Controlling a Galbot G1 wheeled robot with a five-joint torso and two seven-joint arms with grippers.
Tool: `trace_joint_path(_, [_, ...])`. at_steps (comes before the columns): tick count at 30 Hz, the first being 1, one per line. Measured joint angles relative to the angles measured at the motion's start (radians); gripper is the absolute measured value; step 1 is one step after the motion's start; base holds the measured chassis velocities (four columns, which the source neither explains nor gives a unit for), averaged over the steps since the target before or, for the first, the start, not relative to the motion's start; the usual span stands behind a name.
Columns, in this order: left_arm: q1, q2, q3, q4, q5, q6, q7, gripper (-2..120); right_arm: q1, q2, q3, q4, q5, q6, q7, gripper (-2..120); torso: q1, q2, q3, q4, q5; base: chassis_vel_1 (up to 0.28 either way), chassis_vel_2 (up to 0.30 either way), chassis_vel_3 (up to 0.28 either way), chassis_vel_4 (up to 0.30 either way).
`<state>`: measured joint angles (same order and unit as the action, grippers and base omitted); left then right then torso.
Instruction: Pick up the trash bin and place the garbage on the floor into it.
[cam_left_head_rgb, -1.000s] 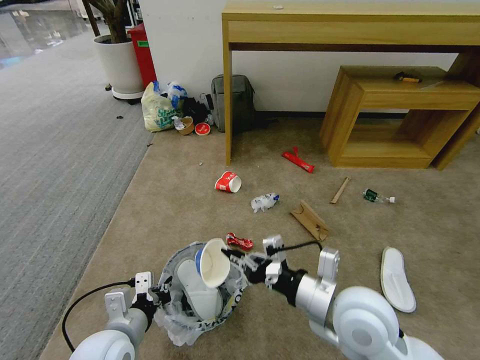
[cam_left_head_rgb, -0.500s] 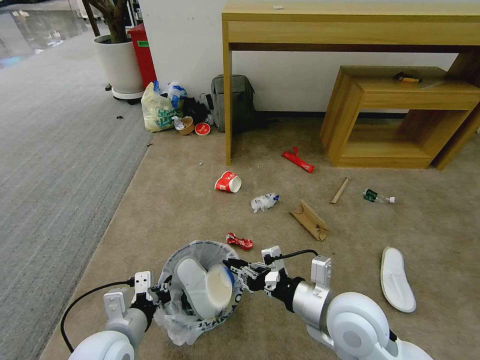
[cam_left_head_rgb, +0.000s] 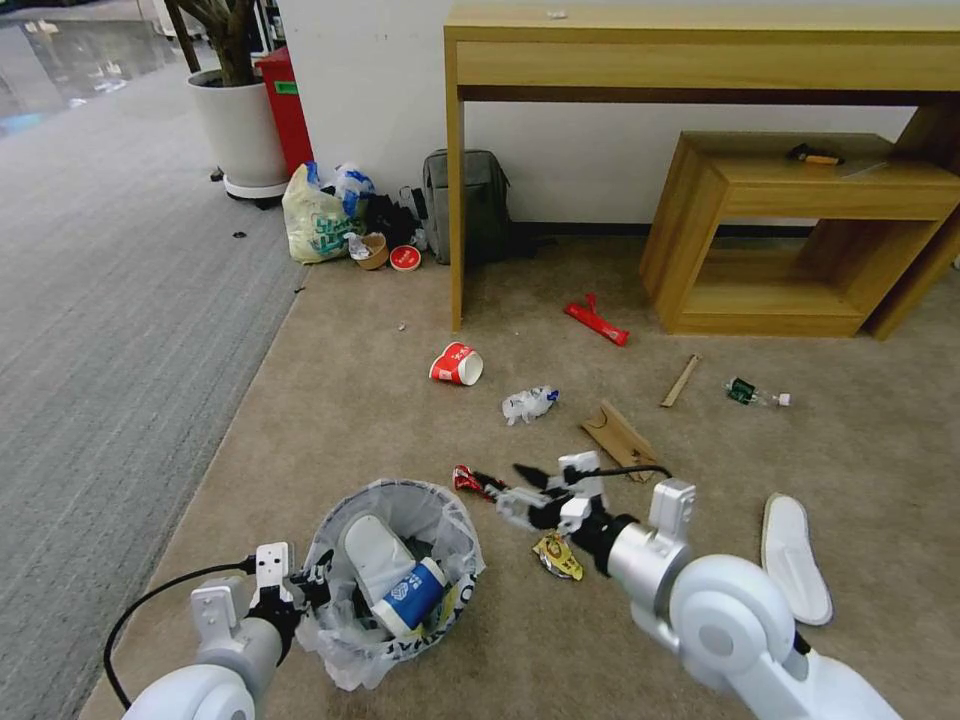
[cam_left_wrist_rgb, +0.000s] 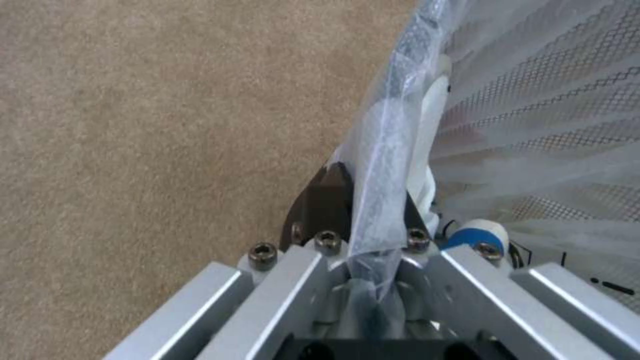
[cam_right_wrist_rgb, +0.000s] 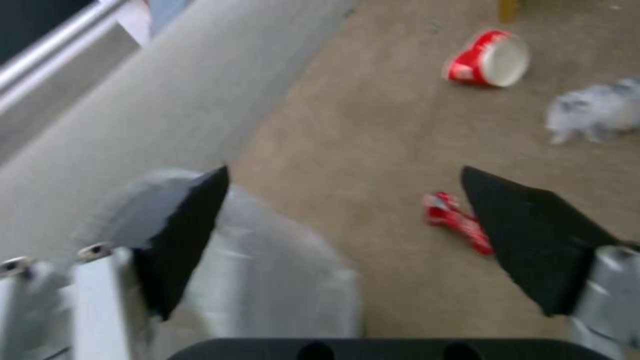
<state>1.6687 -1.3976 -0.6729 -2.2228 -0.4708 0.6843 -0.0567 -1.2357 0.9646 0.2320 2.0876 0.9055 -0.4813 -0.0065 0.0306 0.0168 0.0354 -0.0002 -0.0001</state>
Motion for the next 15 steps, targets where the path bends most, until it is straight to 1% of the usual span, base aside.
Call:
trace_joint_path(1, [0.001,0.001,-0.003,-0.001,-0.002,0.000,0.001,0,0.004,-0.005,0.006,-0.052,-0.040,0.024,-0.064,97,0.000,0.000,0.000,0.0001,0.0002,0.000,0.000,0.000,0.000])
trace_joint_path(2, [0.001,0.001,-0.003,-0.001,-0.002,0.000,0.001,0,0.004,-0.005,0.006,-0.052,-0.040,0.024,-0.064,97,0.000,0.000,0.000,0.0001,0.0002,0.000,0.000,0.000,0.000])
trace_joint_path(3, [0.002,0.002,-0.006,-0.002,-0.006,0.000,0.001,0,0.013,-0.011,0.010,-0.112,-0.087,0.053,-0.149,99,0.000,0.000,0.000,-0.0001,0.0004,0.000,0.000,0.000,0.000])
trace_joint_path(5, [0.003,0.004,-0.011,-0.002,-0.010,0.000,0.001,0,0.041,-0.018,0.012,-0.202,-0.159,0.078,-0.288,100,0.000,0.000,0.000,-0.0001,0.0002,0.000,0.000,0.000,0.000])
trace_joint_path(6, [0.003,0.004,-0.011,-0.002,-0.010,0.000,0.001,0,0.041,-0.018,0.012,-0.202,-0.159,0.078,-0.288,100,0.000,0.000,0.000,-0.0001,0.0002,0.000,0.000,0.000,0.000])
trace_joint_path(7, [0.003,0.004,-0.013,-0.002,-0.013,0.000,0.001,0,0.070,-0.020,0.009,-0.268,-0.220,0.095,-0.397,100,0.000,0.000,0.000,0.0001,0.0003,0.000,0.000,0.000,0.000])
trace_joint_path(8, [0.004,0.004,-0.015,-0.002,-0.014,0.000,0.002,0,0.095,-0.021,0.004,-0.322,-0.270,0.112,-0.484,100,0.000,0.000,0.000,0.0001,0.0002,0.000,0.000,0.000,0.000])
trace_joint_path(9, [0.004,0.004,-0.015,-0.002,-0.014,0.000,0.002,0,0.095,-0.021,0.004,-0.322,-0.270,0.112,-0.484,100,0.000,0.000,0.000,0.0001,0.0002,0.000,0.000,0.000,0.000])
trace_joint_path(10, [0.006,0.004,-0.016,-0.002,-0.015,-0.001,0.002,0,0.117,-0.020,0.000,-0.372,-0.309,0.122,-0.547,100,0.000,0.000,0.000,0.0002,0.0002,0.000,0.000,0.000,0.000])
trace_joint_path(12, [0.008,0.003,-0.019,-0.001,-0.018,-0.002,0.002,0,0.152,-0.017,-0.010,-0.458,-0.367,0.130,-0.619,100,0.000,0.000,0.000,0.0001,0.0002,0.000,0.000,0.000,0.000])
trace_joint_path(13, [0.008,0.003,-0.019,-0.001,-0.018,-0.002,0.002,0,0.152,-0.017,-0.010,-0.458,-0.367,0.130,-0.619,100,0.000,0.000,0.000,0.0001,0.0002,0.000,0.000,0.000,0.000])
trace_joint_path(15, [0.011,0.001,-0.023,0.000,-0.020,-0.003,0.002,0,0.178,-0.009,-0.017,-0.535,-0.426,0.139,-0.647,100,0.000,0.000,0.000,0.0002,0.0000,0.000,0.000,0.000,0.000])
